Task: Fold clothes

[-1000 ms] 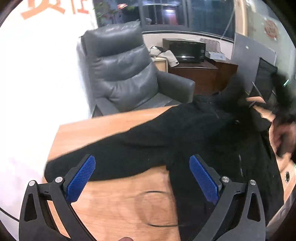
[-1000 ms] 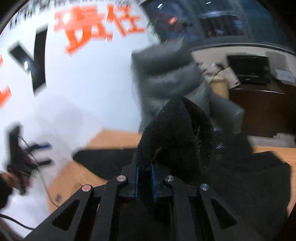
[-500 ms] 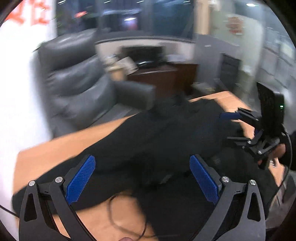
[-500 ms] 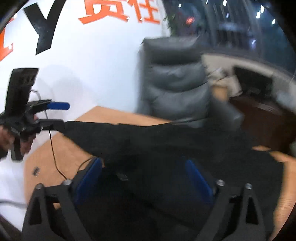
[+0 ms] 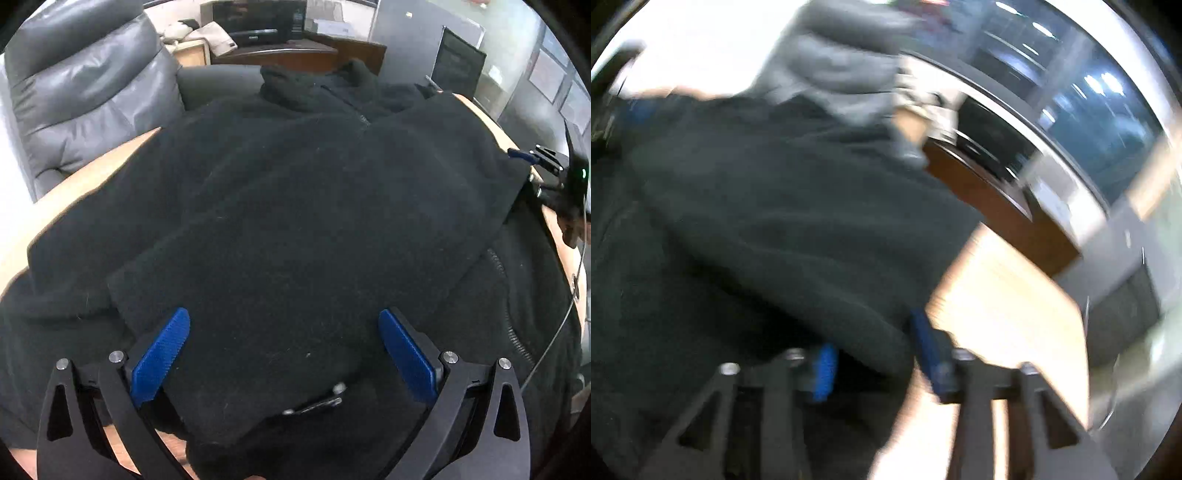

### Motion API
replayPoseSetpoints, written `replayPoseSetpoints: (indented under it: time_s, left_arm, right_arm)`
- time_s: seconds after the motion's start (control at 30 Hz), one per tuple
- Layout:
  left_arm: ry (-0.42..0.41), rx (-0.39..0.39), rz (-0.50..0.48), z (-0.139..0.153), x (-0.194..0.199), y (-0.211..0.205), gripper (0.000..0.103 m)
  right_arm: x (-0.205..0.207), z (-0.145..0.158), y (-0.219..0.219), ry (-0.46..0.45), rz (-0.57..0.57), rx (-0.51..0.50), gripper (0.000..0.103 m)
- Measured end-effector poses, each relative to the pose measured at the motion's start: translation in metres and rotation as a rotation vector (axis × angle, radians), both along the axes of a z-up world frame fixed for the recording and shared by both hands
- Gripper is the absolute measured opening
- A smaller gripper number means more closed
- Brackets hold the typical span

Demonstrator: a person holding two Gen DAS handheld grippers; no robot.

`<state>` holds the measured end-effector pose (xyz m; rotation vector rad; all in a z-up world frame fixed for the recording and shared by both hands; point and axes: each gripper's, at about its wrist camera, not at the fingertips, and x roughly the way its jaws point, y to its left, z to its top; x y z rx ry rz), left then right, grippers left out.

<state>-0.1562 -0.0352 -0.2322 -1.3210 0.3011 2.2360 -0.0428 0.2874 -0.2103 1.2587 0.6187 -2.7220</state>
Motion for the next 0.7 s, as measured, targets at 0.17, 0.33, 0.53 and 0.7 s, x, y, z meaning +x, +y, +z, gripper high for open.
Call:
replayPoseSetpoints:
  time_s: [0.17, 0.33, 0.53, 0.7]
  left_arm:
    - [0.012, 0.032, 0.039, 0.005, 0.004, 0.003, 0.103]
    - [0.018, 0.044, 0.066, 0.003, 0.016, -0.015, 0.103]
    - [0.072, 0.169, 0.324, 0.046, 0.041, -0.091, 0.103]
    - [0.065, 0.199, 0.715, 0.052, 0.052, -0.205, 0.103]
  right_arm:
    - [0.005, -0.006, 0.042, -0.031, -0.072, -0.059, 0.041]
    - [0.019, 0.036, 0.052, -0.046, -0.067, -0.045, 0.055]
    - [0.033, 0.12, 0.03, -0.041, 0.032, -0.07, 0.077]
    - [0.001, 0.163, -0.018, 0.027, 0.054, -0.186, 0.084]
